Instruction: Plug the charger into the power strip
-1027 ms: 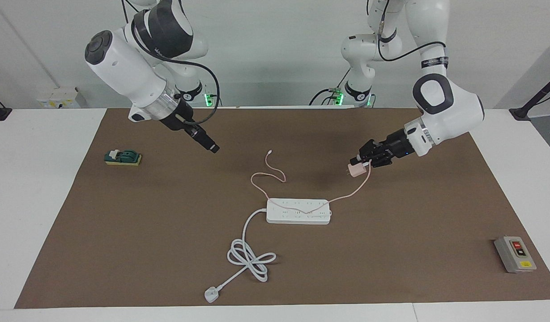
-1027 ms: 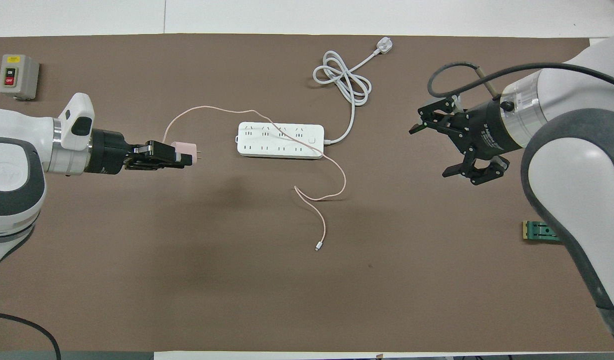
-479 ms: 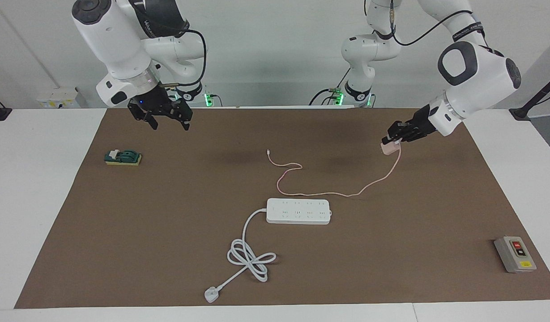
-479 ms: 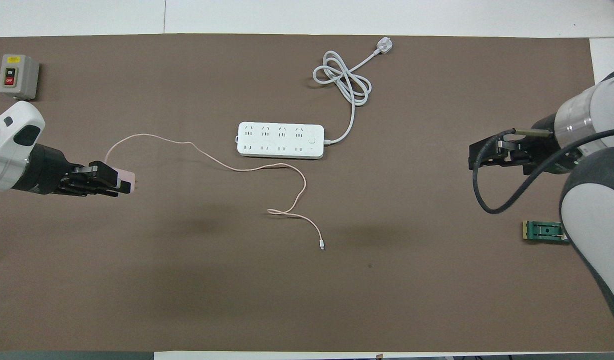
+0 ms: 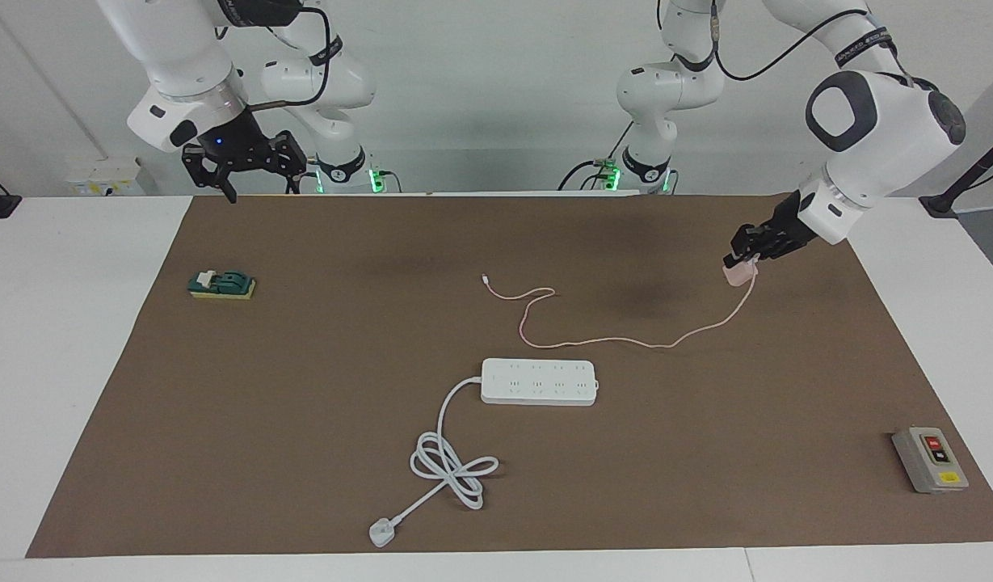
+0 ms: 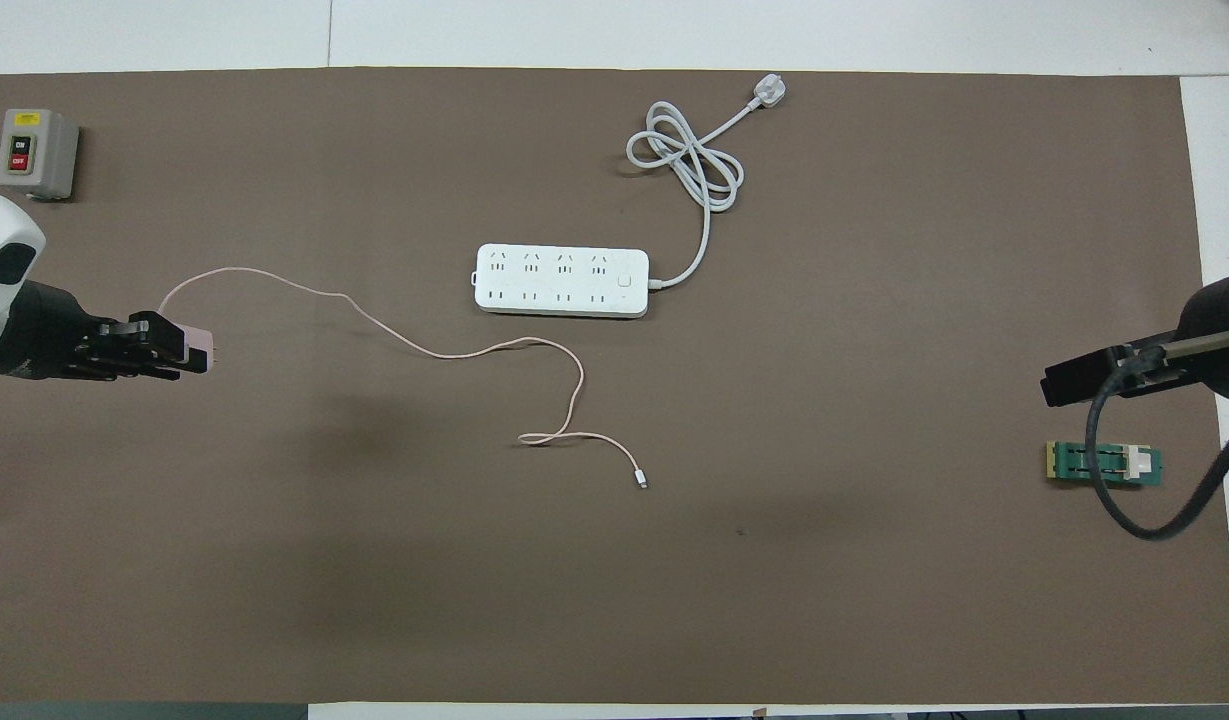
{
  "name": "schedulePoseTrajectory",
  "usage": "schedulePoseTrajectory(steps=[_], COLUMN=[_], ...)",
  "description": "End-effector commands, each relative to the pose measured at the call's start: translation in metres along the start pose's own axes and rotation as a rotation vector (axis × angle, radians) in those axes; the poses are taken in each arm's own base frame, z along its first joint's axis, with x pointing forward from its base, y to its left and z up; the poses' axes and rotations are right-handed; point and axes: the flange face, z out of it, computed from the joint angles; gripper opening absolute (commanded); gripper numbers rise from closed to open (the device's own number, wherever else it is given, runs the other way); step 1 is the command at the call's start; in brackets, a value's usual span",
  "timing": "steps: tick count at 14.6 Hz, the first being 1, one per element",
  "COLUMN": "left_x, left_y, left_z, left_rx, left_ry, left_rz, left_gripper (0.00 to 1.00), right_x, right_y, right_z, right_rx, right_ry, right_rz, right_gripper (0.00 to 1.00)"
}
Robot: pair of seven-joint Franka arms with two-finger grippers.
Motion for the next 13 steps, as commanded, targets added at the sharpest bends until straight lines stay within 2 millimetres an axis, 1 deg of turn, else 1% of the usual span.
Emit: schedulePoseTrajectory(steps=[1,3,4,5,6,7,8,9,10,11,12,13], left_x=[0.007,0.002,0.002,0.005,0.007,0.008,0.009,0.011,0.01,0.009,0.013,0.011], left_y=[0.004,0.004,0.005,0.006,0.007,0.013,0.021,0.038,0.053,0.064,0.073,0.091], left_z=[-0.014,-0.017,-0.017,-0.017,-0.022,-0.025,-0.023,-0.02,-0.017,-0.015,-0.01,-0.005], left_rx=[0.103,0.125,0.125,0.138,0.205,0.221,0.209,0.192,0.181,0.171,0.157,0.148], left_ry=[0.039,0.035,0.035,0.063,0.104,0.128,0.156,0.191,0.207,0.219,0.232,0.242], left_rz=[-0.147,-0.315,-0.367,-0.441,-0.486,-0.532,-0.602,-0.67,-0.734,-0.807,-0.911,-0.974], left_gripper=[0.0,0.0,0.0,0.0,0.0,0.0,0.0,0.0,0.0,0.0,0.0,0.0], right_x=[-0.007,-0.007,-0.006,-0.004,0.0,0.001,0.003,0.006,0.012,0.016,0.018,0.021], right_y=[0.004,0.005,0.006,0.009,0.012,0.018,0.025,0.027,0.031,0.036,0.04,0.04], right_z=[-0.007,-0.007,-0.007,-0.007,-0.009,-0.009,-0.008,-0.006,0.0,0.0,-0.006,-0.007], right_rx=[-0.018,-0.029,-0.045,-0.056,-0.059,-0.057,-0.051,-0.045,-0.038,-0.036,-0.034,-0.033], right_ry=[-0.024,-0.023,-0.019,-0.003,0.027,0.035,0.044,0.046,0.035,0.034,0.039,0.04], right_rz=[-0.027,-0.027,-0.022,-0.015,-0.007,0.003,0.017,0.02,0.022,0.029,0.032,0.031], right_gripper=[1.0,1.0,1.0,1.0,1.0,1.0,1.0,1.0,1.0,1.0,1.0,1.0])
